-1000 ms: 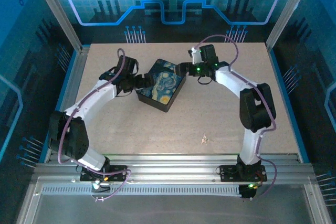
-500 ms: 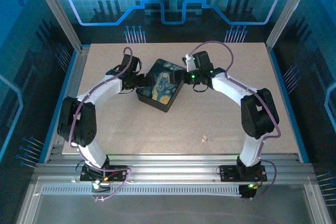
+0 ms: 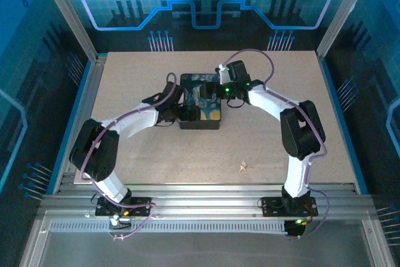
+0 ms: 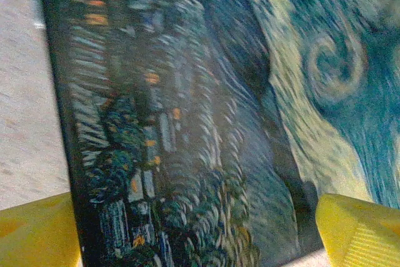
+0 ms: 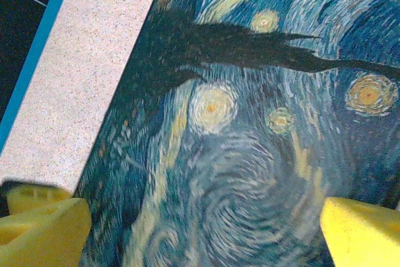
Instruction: Unlock the padlock with the key
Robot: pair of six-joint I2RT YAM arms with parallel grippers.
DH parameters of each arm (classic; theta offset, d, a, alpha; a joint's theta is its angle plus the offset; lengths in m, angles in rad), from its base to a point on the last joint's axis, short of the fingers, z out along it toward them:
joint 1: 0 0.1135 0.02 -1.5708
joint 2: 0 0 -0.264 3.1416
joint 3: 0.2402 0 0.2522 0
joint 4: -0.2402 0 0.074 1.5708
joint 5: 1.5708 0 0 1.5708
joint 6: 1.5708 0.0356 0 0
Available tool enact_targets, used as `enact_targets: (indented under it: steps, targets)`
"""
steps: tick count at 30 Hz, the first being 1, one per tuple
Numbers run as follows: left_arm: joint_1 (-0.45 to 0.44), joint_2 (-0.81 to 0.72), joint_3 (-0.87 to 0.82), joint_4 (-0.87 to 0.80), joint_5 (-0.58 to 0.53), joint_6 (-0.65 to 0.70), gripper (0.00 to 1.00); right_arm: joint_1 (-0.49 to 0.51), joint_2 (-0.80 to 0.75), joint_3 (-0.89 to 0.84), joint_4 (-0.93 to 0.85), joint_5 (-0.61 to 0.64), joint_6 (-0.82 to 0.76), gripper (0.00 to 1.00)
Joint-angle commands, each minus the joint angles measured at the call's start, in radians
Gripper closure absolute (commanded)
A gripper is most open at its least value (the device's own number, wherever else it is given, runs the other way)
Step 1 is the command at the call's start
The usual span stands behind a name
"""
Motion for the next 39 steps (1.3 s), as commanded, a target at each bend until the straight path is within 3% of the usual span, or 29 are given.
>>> enact_targets:
  steps: [1,6,13,21,29,35,39]
  targets:
    - [-0.106,-0.036,-0.038,0.096,0.081,-0.113,0.07,0.013,0.063,0.025,0.01,-0.109,0.017,0.05]
    - [-0.175,0.008,-0.045,0.206,0.135,-0.232,0.07,0.015,0.077,0.048,0.026,-0.164,0.013,0.05]
    - [-0.217,0.089,0.036,0.25,0.192,-0.277,0.07,-0.02,0.014,0.026,0.089,-0.227,0.057,0.05]
    - [-0.194,-0.038,0.097,0.074,0.093,-0.124,0.07,-0.094,-0.164,-0.075,0.059,-0.214,0.065,0.05]
    - [0.017,-0.117,0.115,0.016,-0.04,0.036,0.06,-0.153,-0.373,-0.282,-0.037,-0.035,0.069,0.06]
    - [0.158,0.052,0.267,0.049,-0.061,0.137,0.05,-0.167,-0.513,-0.448,-0.073,0.073,0.071,0.09]
    - [0.201,0.206,0.406,0.049,-0.06,0.19,0.04,-0.169,-0.519,-0.512,-0.056,0.052,0.085,0.09]
